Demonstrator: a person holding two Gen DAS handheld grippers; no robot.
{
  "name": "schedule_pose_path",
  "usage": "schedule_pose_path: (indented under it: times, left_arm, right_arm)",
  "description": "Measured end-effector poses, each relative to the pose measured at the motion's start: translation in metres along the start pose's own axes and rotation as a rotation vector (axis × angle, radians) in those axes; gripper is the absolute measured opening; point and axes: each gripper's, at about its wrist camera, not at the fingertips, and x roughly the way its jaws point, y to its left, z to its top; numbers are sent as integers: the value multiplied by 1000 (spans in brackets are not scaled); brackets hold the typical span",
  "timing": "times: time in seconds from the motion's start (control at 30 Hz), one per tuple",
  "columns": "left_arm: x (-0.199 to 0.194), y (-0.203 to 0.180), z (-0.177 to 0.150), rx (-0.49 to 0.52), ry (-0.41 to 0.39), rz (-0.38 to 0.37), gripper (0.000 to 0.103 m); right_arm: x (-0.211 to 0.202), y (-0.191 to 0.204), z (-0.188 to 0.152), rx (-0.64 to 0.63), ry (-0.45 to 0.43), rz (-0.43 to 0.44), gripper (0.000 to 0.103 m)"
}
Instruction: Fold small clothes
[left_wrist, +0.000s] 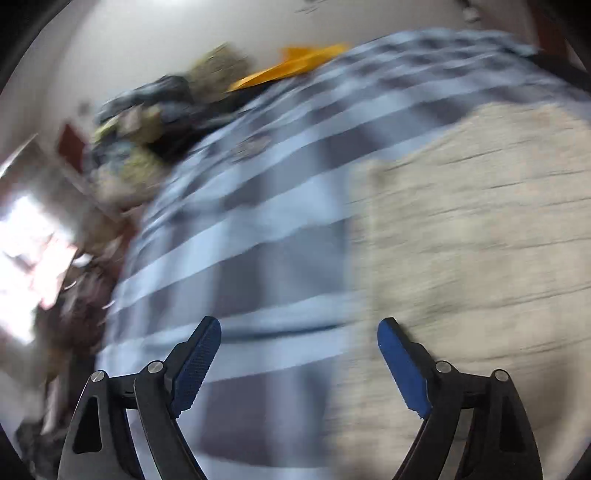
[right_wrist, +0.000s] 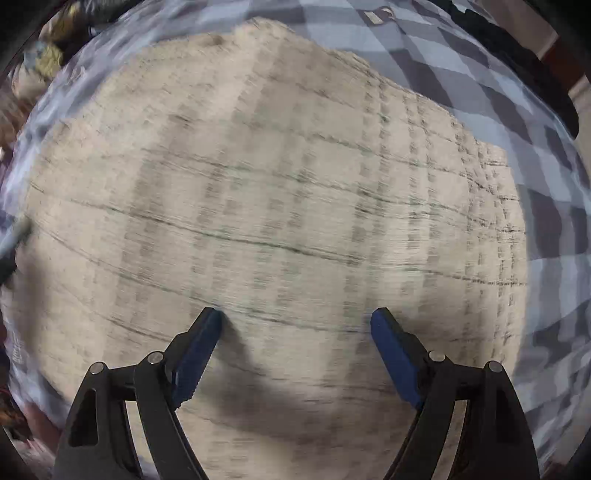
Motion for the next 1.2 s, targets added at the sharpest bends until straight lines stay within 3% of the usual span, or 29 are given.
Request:
schedule_pose_path:
  times: [0.03, 0.1, 0.13, 0.17, 0.27, 0.3, 0.37, 0.47, 0.57, 0.63, 0.73, 0.83, 0.9, 0.93, 1.07, 1.1, 1.2]
  left_arm:
    - [10, 14, -3, -28, 58, 45, 88]
    - [23, 45, -14, -92, 168, 108, 88]
    - [21, 58, -18, -129, 182, 104, 87]
    - [16, 71, -22, -173, 179, 77, 87]
    - [-13, 95, -33, -262, 178, -78, 87]
    - [-22, 95, -37, -263, 190, -131, 87]
    - [-43, 90, -44, -242, 206, -208, 87]
    - [-80, 72, -50, -206, 261, -250, 88]
    - [-114, 61, -57, -206, 189, -306, 102]
    - [-121, 52, -65, -198, 121, -336, 103]
    - [-103, 32, -75, -134, 151, -320, 103]
    - [-91, 14, -74, -101, 196, -280, 103]
    - [-93, 6, -68, -107, 179, -300, 103]
    - [-94, 3, -64, -115, 171, -314, 103]
    - [-95, -4, -60, -124, 173, -344, 103]
    - [-94, -5, -62, -120, 185, -340, 103]
    - [-87, -2, -69, -137, 234, -346, 103]
  right_arm:
    - [-2, -14, -1, 28, -6, 62, 81]
    - [-12, -45, -5, 112, -8, 45, 81]
    - [-18, -58, -7, 149, -14, 34, 81]
    - [-26, -75, -14, 204, -23, -5, 81]
    - [-49, -118, -45, 349, -28, -253, 81]
    - [-61, -126, -59, 391, -48, -277, 81]
    - [-83, -130, -81, 451, -97, -212, 81]
    - [-107, -112, -99, 482, -161, -130, 81]
    - [-118, -87, -108, 440, -214, -107, 81]
    - [-111, -84, -103, 405, -209, -129, 81]
    - [-103, -97, -102, 437, -174, -153, 81]
    - [-96, -123, -113, 546, -117, 24, 81]
    - [-98, -139, -126, 612, -105, 161, 81]
    - [-99, -143, -131, 620, -91, 158, 81]
    - [-78, -148, -133, 526, 54, -37, 81]
    - [-68, -150, -132, 515, 103, -29, 81]
    - [-39, -149, -130, 497, 220, 135, 81]
